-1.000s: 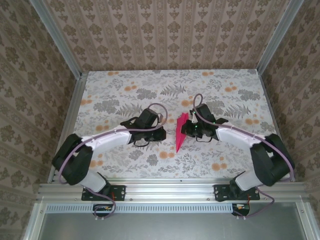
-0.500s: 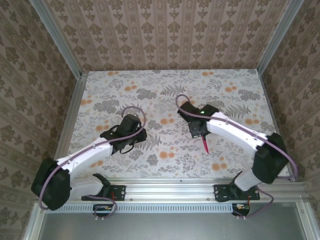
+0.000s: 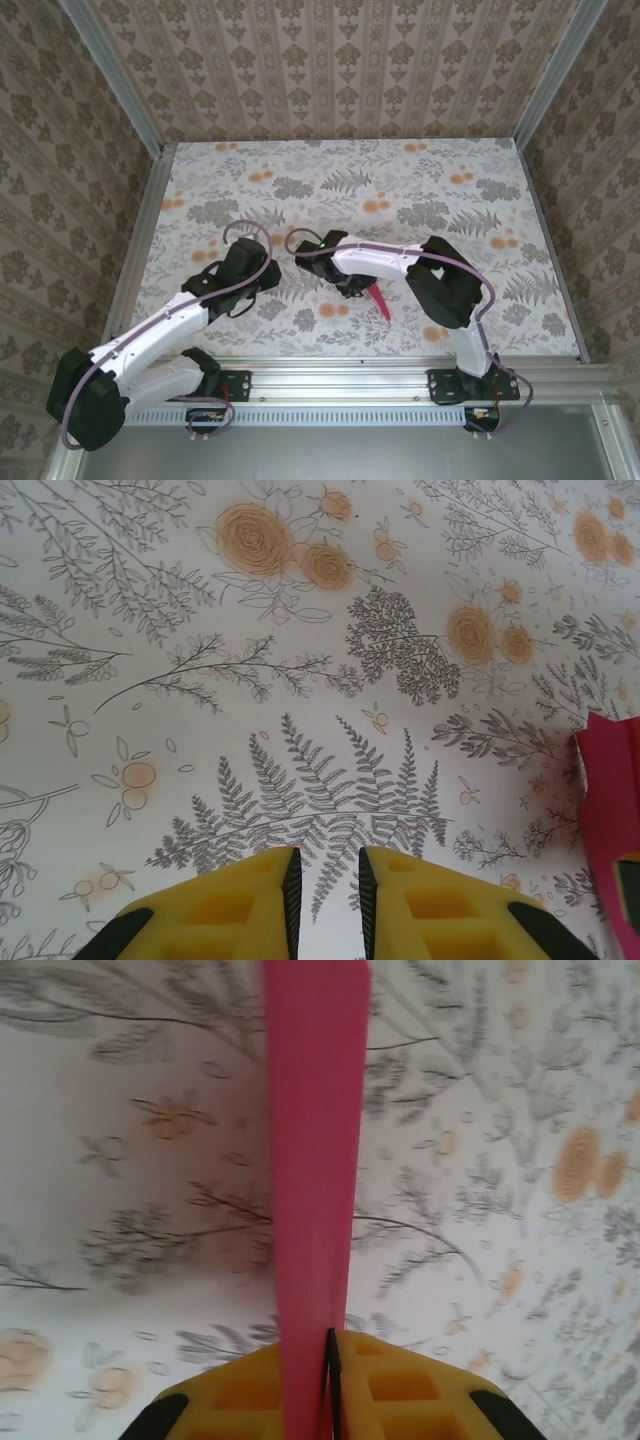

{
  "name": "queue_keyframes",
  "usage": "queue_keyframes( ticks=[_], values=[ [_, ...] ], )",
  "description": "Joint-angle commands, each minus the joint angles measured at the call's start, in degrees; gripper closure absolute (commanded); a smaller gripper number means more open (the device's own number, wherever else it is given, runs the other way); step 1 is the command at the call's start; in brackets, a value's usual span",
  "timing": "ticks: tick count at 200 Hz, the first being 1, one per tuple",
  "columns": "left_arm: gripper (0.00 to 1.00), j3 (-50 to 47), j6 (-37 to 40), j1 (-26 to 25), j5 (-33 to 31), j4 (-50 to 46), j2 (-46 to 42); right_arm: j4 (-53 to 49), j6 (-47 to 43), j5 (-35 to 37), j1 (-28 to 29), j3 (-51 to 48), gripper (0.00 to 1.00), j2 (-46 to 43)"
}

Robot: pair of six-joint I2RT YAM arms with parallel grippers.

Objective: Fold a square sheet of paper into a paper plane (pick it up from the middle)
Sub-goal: Turn over the paper at the center of the table.

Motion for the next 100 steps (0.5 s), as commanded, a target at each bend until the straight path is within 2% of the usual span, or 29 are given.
queue_keyframes(
  ticks=[1, 29, 46, 57, 72, 100],
  values=[
    [0.75, -1.0, -0.9, 0.6, -1.3, -2.1, -1.9, 0.3, 2.1, -3.8, 0.8, 2.2, 0.86, 1.9],
    [0.73, -1.3, -0.9, 0.8, -0.7, -2.0, -2.0, 4.3, 1.7, -10.7, 0.9, 2.0, 0.78, 2.2],
    [0.72, -1.3, -0.9, 0.8, -0.2, -1.7, -1.7, 6.4, 1.5, -13.4, 0.9, 1.2, 0.63, 0.9],
    [0.72, -1.3, -0.9, 0.8, 0.2, -1.5, -1.5, 8.1, 1.2, -14.6, 0.9, 0.3, 0.56, -1.3],
    [0.72, -1.0, -0.6, 0.8, 0.5, -1.4, -1.1, 10.2, 0.9, -15.8, 0.8, -1.4, 0.53, -5.0],
    [0.69, -0.4, 0.4, 0.9, 1.8, -0.6, 0.4, 17.1, 0.2, -18.5, 0.3, -8.2, 0.36, -15.6]
  ],
)
